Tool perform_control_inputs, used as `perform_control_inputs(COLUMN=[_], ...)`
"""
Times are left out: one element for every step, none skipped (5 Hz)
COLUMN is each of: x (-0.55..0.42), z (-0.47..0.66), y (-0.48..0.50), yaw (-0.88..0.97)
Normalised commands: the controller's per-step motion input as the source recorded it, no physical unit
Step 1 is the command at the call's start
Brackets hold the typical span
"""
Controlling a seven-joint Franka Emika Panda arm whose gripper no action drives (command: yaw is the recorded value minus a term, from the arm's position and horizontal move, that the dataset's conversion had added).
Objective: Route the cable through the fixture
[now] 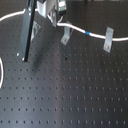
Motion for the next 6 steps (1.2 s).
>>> perform_control_inputs(x=[0.344, 0.298, 0.016, -0.184, -0.055, 0.055], z=[0.03, 0.0, 0.04, -0.07, -0.11, -0.23], y=[-0.251, -0.187, -0.335, -0.413, -0.297, -0.154], yaw=[0.14, 0.04, 0.03, 0.21, 0.23, 0.07])
